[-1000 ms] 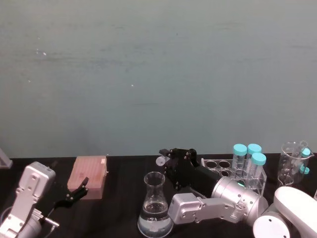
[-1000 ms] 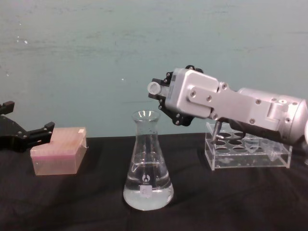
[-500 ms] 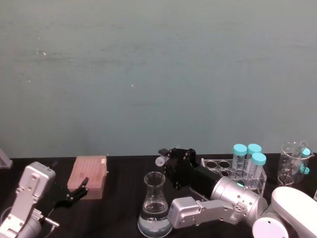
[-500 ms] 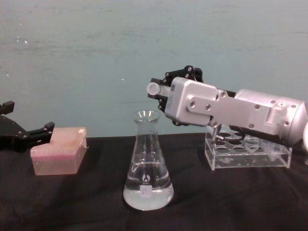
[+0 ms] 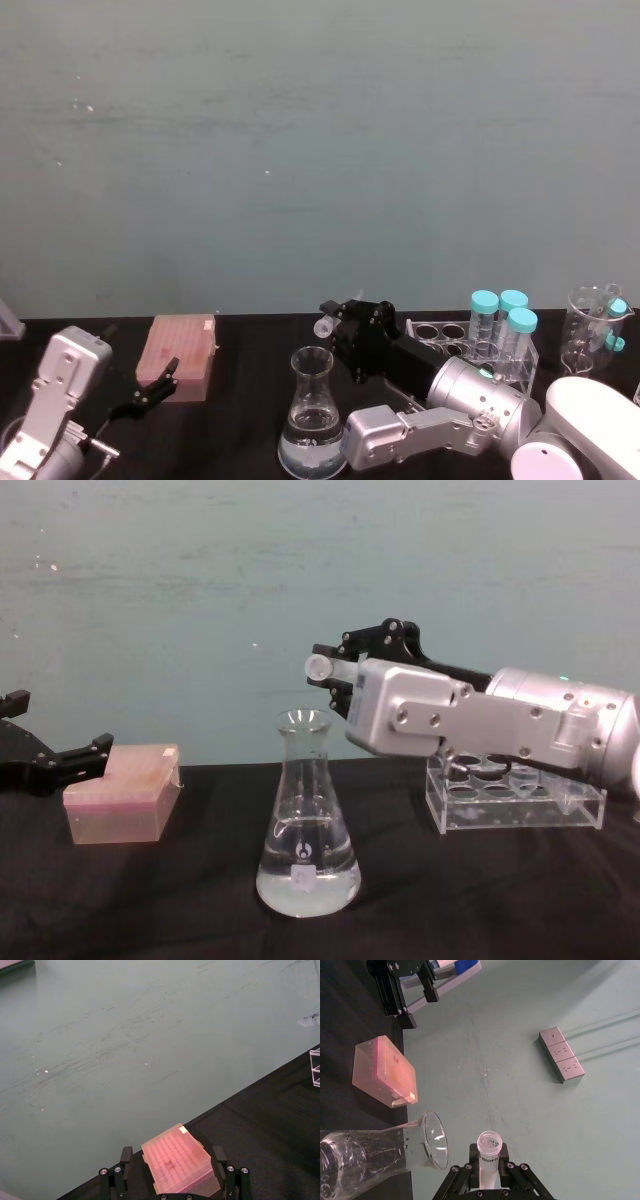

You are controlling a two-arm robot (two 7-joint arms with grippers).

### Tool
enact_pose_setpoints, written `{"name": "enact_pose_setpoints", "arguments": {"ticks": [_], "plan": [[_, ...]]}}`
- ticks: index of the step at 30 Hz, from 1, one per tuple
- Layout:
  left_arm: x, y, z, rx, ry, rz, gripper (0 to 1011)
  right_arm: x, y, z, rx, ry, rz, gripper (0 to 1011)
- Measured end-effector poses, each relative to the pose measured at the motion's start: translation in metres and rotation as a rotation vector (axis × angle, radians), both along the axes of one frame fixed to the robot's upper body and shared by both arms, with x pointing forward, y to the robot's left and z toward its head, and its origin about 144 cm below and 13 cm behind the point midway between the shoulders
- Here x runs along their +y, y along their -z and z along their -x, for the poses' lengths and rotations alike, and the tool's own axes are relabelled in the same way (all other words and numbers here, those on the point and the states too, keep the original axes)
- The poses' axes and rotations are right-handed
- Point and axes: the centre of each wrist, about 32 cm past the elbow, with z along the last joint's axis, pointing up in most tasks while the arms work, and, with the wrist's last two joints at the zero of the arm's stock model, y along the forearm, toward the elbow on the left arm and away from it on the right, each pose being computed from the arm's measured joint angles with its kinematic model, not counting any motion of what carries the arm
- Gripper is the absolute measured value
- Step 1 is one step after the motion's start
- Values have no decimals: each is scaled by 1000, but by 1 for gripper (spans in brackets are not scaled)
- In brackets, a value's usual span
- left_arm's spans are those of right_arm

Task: Pour the liquid from the test tube into the beaker using one hand.

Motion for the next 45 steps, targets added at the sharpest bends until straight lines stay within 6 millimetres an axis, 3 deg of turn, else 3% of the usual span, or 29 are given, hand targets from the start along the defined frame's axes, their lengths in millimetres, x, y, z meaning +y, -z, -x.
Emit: {"name": "enact_pose_setpoints", "arguments": {"ticks": [45], "plan": [[0, 0, 0, 0, 0, 0, 1000, -3, 4, -1, -128, -17, 83, 216]]}}
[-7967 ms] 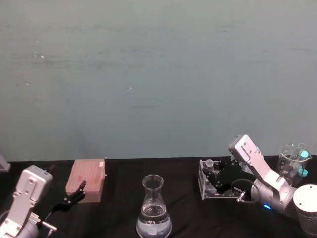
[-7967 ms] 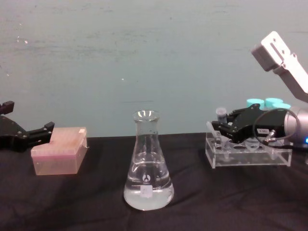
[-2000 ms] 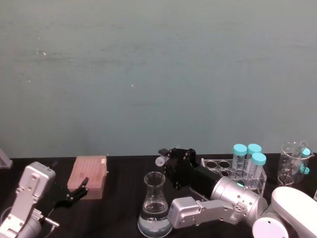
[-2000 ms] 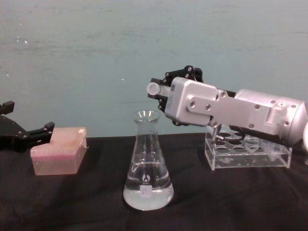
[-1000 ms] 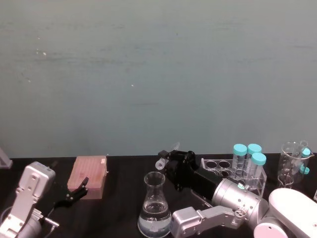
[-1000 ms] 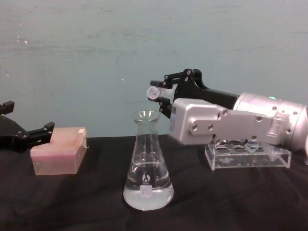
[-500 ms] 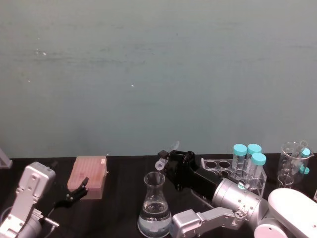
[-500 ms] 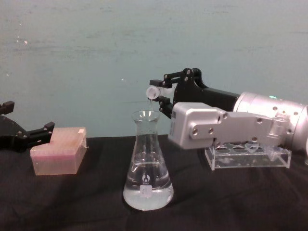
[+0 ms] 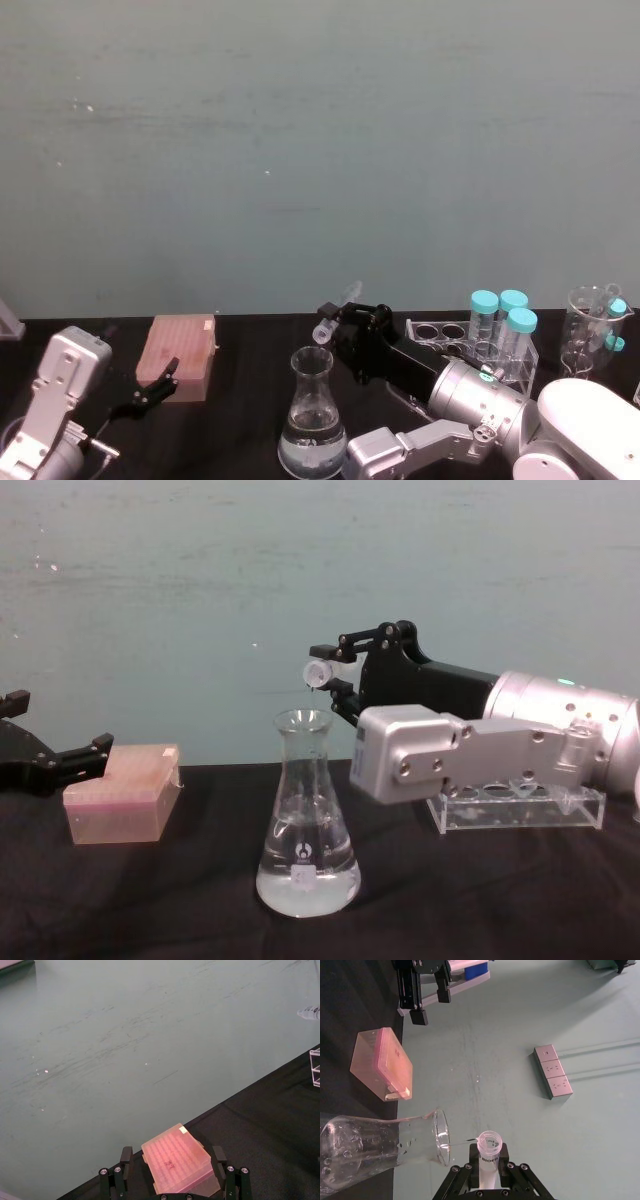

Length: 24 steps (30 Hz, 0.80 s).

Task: Pour the liquid from the test tube into the beaker using one hand.

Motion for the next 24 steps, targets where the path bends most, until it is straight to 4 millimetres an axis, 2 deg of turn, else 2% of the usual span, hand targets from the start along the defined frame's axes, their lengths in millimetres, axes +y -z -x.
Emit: {"name": "enact_pose_setpoints", "arguments": {"ticks": [24], "plan": [[0, 0, 0, 0, 0, 0, 1000, 0, 0, -6, -58, -1, 34, 216]]}}
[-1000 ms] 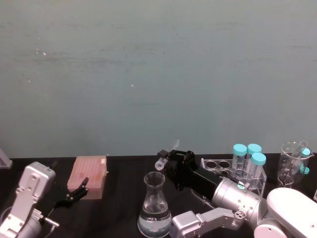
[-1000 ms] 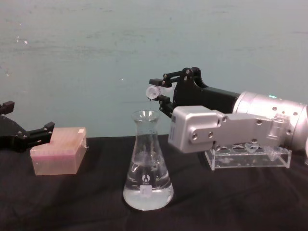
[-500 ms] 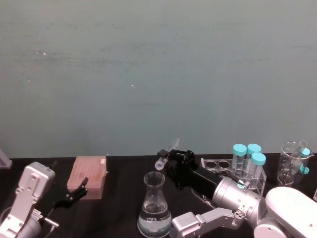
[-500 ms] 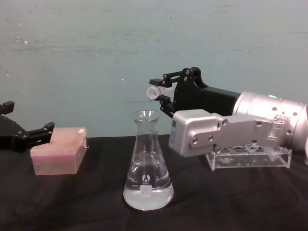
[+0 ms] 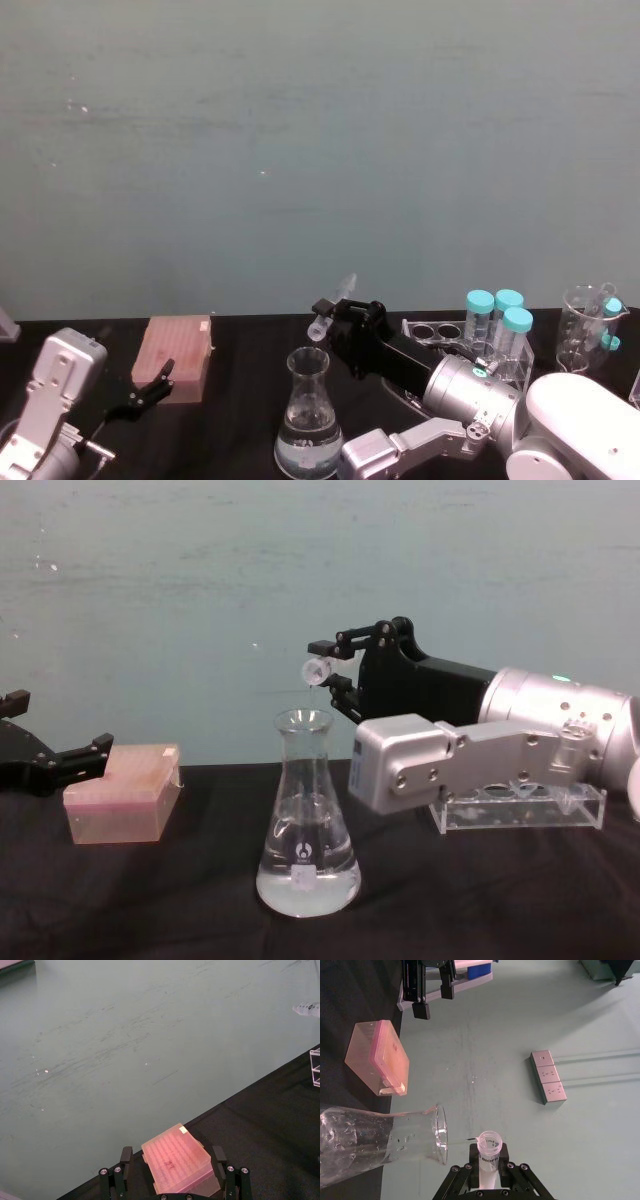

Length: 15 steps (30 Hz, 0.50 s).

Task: Pour the liquid from the test tube into the beaker using one hand.

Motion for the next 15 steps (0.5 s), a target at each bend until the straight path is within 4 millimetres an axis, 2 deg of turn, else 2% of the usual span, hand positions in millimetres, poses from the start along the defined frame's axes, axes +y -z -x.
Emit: {"name": "enact_pose_setpoints", "arguments": {"ticks": [15], "plan": [[0, 0, 0, 0, 0, 0, 1000, 0, 1, -4, -42, -3, 18, 216]]}}
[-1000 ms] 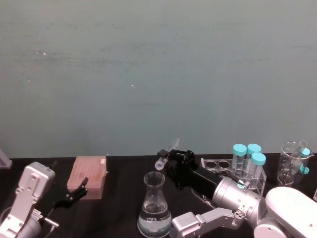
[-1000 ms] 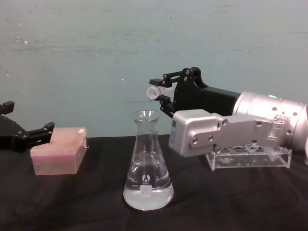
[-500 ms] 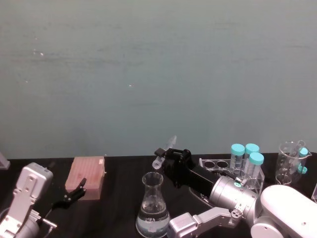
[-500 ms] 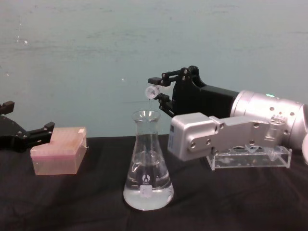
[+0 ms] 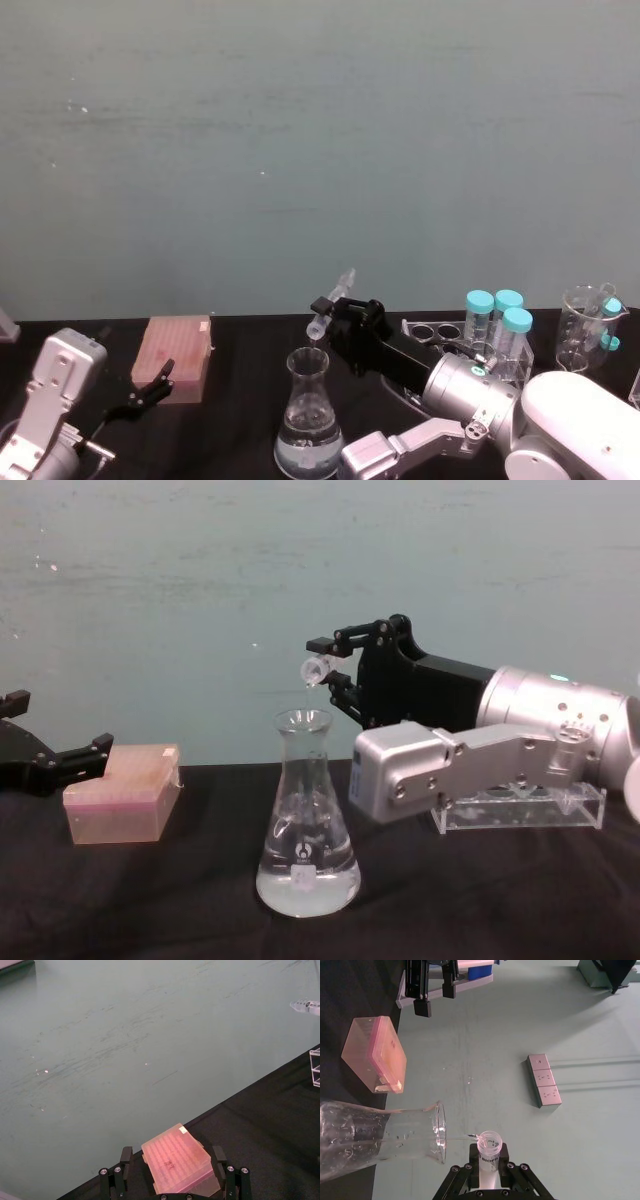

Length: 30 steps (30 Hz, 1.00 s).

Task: Pour the liquid from the test tube into the beaker using one hand.

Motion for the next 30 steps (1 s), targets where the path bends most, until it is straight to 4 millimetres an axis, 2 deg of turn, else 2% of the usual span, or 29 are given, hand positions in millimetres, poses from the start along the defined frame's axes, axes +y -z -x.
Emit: {"name": "enact_pose_setpoints", "arguments": {"ticks": [30], "plan": [[0, 0, 0, 0, 0, 0, 1000, -1, 1, -6, -70, -3, 47, 216]]}}
